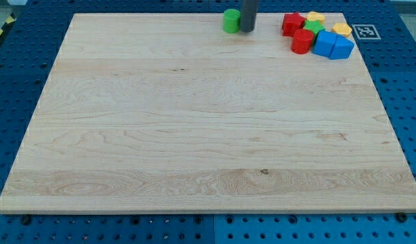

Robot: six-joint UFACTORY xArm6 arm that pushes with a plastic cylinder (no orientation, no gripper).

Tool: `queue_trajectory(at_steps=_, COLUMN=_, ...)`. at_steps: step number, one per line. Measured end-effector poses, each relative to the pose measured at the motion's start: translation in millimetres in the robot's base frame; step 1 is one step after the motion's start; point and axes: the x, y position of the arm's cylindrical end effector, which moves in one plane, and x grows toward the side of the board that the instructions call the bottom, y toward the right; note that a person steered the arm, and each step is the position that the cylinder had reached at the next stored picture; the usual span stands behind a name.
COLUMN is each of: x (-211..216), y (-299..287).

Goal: Move the green circle to the top center of the board

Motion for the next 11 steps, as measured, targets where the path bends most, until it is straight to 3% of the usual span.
queue_trajectory(at_steps=2, x=8, y=-22)
queue_trajectory(at_steps=3, x=43, y=13)
queue_trajectory(at_steps=4, x=33, y=33)
queue_trajectory(at_steps=6, x=-38, y=17)
queue_trajectory(at_steps=11, x=-43, y=-51)
